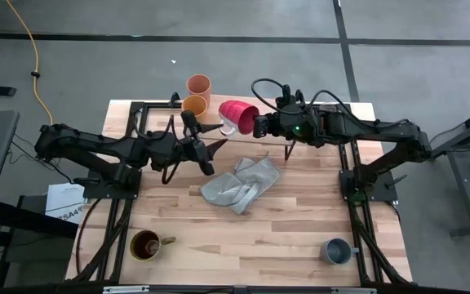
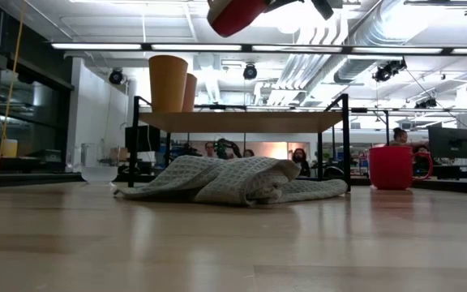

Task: Stack small to large cups/mugs on shelf
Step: Put the red mug on the shelf

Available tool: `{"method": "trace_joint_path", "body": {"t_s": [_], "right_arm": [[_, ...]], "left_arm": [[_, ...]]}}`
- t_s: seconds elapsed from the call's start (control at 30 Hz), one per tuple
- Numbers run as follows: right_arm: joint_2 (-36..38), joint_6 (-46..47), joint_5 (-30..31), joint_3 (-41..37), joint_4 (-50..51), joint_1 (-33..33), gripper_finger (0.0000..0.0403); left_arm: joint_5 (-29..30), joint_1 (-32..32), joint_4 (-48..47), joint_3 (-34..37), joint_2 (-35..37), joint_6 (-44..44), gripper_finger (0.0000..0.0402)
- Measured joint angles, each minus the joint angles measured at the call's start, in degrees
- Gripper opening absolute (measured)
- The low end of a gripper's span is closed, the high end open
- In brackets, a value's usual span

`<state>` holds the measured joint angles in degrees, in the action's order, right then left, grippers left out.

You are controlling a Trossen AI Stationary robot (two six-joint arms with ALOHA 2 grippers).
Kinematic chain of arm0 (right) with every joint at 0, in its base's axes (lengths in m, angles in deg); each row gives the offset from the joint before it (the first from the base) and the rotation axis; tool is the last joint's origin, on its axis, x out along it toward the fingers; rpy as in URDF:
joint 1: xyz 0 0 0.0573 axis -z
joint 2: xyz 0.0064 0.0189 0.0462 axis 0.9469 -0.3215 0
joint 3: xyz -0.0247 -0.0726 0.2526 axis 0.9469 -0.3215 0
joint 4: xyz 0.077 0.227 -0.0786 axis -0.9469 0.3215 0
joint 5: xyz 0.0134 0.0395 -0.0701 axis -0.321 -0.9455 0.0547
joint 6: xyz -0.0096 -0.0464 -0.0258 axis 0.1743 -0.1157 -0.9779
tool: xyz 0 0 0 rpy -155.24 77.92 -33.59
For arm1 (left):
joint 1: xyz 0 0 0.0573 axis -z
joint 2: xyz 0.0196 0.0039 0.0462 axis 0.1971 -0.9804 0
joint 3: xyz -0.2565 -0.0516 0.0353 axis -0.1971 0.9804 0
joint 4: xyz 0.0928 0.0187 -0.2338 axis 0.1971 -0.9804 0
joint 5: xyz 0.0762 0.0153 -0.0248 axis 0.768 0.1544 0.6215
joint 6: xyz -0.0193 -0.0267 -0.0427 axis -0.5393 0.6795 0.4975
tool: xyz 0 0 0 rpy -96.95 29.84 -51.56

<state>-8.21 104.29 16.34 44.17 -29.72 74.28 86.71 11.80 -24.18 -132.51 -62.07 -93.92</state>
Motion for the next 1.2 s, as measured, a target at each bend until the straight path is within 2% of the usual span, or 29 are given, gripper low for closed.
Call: {"method": "trace_joint_path", "body": {"t_s": [0.27,0.4,0.5,0.77,1.07,1.2], "right_arm": [[0.0,1.4,-2.1,0.0,-0.9,0.0,0.0000],[0.0,1.4,-2.1,0.0,-0.9,0.0,0.0000],[0.0,1.4,-2.1,0.0,-0.9,0.0,0.0000],[0.0,2.4,-1.9,0.0,-1.5,0.1,0.0000],[0.0,2.5,-1.7,0.0,-1.5,0.0,0.0001],[0.0,2.3,-1.7,0.0,-2.0,0.0,0.0016]], "left_arm": [[2.5,0.0,0.4,0.0,-1.0,-2.2,0.0200],[2.2,0.0,0.7,0.0,-1.0,-2.1,0.0183],[2.3,0.0,0.9,0.0,-1.1,-2.1,0.0153],[1.8,0.1,1.4,0.0,-1.1,-2.5,0.0043],[1.9,0.1,1.4,0.0,-1.1,-2.1,0.0042],[2.1,0.1,1.6,0.0,-1.1,-1.6,0.0042]]}}
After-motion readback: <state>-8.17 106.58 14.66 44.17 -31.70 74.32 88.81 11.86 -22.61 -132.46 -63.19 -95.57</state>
